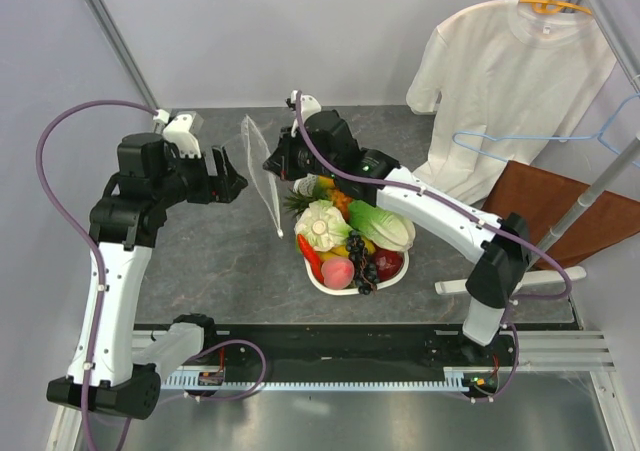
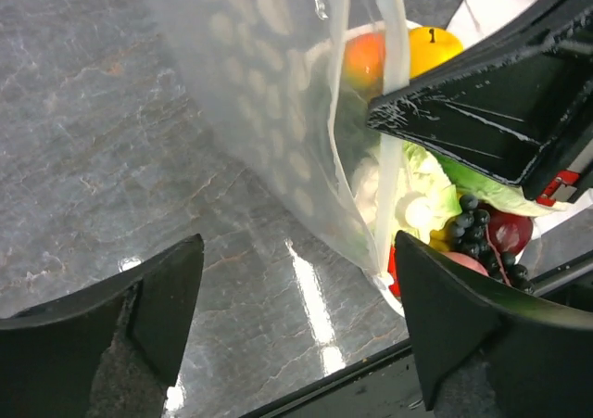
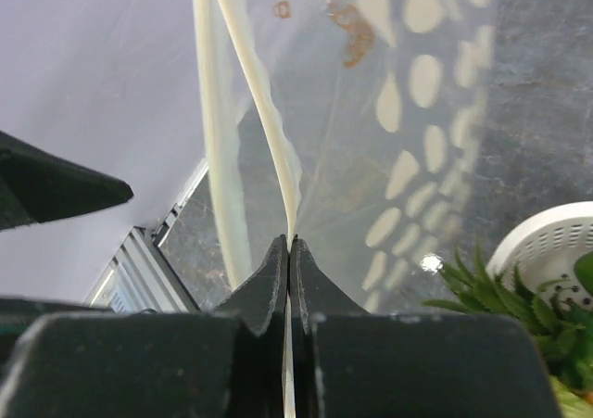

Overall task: Place the food in the zip-top bag and seal the zipper
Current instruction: Open the zipper of the food storage bag.

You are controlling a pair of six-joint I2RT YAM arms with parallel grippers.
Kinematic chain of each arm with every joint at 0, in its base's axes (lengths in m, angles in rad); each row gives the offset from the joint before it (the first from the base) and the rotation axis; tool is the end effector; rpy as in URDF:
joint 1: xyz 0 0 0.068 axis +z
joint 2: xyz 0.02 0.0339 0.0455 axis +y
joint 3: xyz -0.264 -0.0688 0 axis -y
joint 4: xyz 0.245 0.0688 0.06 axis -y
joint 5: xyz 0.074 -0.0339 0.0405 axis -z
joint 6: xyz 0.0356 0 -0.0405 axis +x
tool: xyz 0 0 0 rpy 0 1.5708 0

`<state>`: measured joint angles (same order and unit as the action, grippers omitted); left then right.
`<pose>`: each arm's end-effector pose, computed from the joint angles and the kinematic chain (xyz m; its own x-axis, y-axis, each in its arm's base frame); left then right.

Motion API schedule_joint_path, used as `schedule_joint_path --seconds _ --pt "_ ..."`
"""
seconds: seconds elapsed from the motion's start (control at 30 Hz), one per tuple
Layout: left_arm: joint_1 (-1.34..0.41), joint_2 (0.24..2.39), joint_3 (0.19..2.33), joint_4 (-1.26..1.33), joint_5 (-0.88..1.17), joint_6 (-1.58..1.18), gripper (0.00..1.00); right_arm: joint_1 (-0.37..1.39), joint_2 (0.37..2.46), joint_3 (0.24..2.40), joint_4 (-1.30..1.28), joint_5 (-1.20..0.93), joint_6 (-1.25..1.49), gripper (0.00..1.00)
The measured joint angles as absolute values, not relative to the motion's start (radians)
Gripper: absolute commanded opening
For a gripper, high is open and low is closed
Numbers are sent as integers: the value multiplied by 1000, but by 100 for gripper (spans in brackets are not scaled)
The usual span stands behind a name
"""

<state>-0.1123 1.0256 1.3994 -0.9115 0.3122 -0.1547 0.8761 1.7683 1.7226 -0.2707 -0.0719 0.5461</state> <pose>0.1796 -0.0313 0.4293 -0.5597 -0.0844 -0.8244 0.2860 0.9140 -0.2878 0.2691 0.3269 0.3870 -0.5909 0.1001 -0.8005 -0.5887 0.6250 0.5127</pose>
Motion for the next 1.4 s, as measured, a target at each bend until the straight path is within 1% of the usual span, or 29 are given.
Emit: schedule_joint_path --seconds 0.17,0.23,0.37,0.4,0.47,0.53,0.57,0.6,0.67,0.7,0.77,0.8,0.83,0.87,1.07,1.17,1.3,1.33,1.37,1.4 --pt "-112 964 1311 -895 310 -167 91 912 1810 1744 -269 -58 587 0" --pt "-112 951 1278 -875 304 -172 89 927 1824 1748 -268 -55 609 0" --pt "-112 939 1209 -825 282 -184 84 945 1842 1764 -263 -56 644 0" --pt "-113 938 1192 -813 269 -186 80 947 1845 1771 -262 -56 653 0" --pt "-112 941 1170 -802 247 -189 77 950 1848 1785 -260 -56 665 0" --pt "-112 948 1148 -796 213 -191 71 952 1848 1800 -254 -56 684 0" --pt "-112 951 1142 -796 202 -192 67 952 1848 1805 -249 -56 689 0" --pt "-113 957 1135 -799 175 -193 56 952 1848 1813 -247 -56 698 0" --pt "-112 963 1134 -806 138 -196 43 952 1848 1822 -242 -57 709 0" --pt "-112 963 1134 -809 119 -197 31 953 1848 1825 -239 -56 711 0" --pt "-108 953 1144 -821 82 -192 20 955 1848 1826 -238 -55 710 0" --pt "-107 945 1156 -831 70 -188 10 957 1848 1826 -241 -51 707 0" --pt "-107 935 1173 -838 52 -185 5 958 1848 1821 -241 -45 692 0" --pt "-107 923 1195 -848 32 -181 2 959 1847 1814 -244 -35 673 0" --pt "-106 907 1338 -921 -95 -151 2 961 1845 1681 -270 80 452 0" --pt "-107 904 1334 -955 -110 -146 2 958 1860 1658 -286 92 367 0" --pt "-106 911 1239 -957 -112 -132 2 960 1883 1681 -294 115 254 1" --pt "-106 915 1214 -954 -109 -131 2 960 1892 1689 -298 118 236 6" --pt "-106 919 1182 -953 -98 -129 2 959 1899 1695 -303 117 217 14" --pt "-106 923 1152 -953 -88 -128 2 958 1902 1696 -311 111 202 18"
